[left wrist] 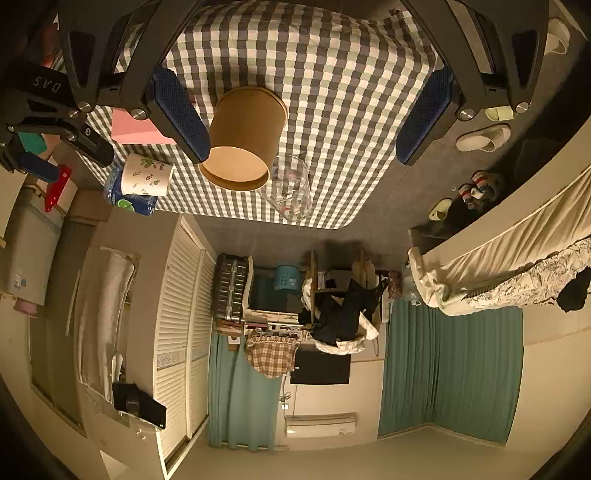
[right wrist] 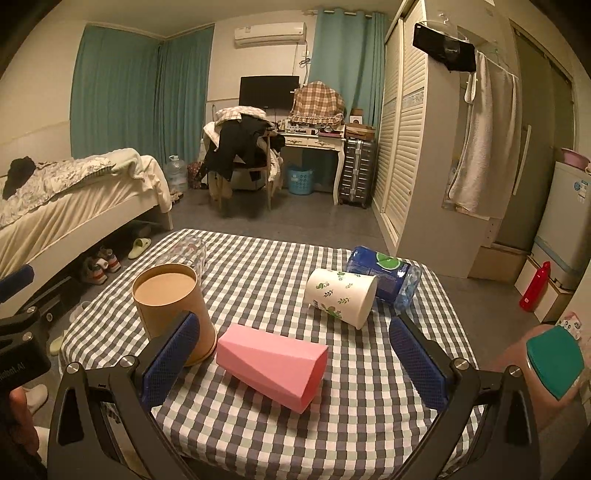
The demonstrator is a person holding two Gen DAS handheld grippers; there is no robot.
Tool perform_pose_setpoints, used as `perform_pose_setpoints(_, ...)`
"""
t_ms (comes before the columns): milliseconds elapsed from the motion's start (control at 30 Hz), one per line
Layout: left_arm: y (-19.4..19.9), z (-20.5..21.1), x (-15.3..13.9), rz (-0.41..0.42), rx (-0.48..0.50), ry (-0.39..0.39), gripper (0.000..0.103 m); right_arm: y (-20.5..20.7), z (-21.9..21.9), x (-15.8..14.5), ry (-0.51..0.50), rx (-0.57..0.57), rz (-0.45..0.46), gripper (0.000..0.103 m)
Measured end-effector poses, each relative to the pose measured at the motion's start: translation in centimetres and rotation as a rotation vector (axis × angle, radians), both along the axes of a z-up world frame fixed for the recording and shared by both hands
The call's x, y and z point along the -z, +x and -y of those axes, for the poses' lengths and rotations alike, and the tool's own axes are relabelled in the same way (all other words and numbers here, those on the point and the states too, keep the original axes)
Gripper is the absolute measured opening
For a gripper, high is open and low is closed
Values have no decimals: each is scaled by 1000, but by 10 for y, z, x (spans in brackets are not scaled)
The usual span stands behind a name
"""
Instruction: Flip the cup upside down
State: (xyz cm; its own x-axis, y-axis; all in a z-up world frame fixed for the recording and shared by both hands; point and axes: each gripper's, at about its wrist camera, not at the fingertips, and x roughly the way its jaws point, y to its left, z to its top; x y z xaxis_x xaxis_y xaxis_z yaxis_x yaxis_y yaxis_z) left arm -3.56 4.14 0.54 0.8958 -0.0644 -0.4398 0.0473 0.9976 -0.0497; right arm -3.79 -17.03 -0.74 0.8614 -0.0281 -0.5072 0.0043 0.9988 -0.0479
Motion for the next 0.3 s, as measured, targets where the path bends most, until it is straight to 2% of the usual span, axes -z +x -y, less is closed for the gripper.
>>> perform_pose_setpoints(300,1,0,-1,0,1,-7,103,0,-4,1,-7,-10,-5,103)
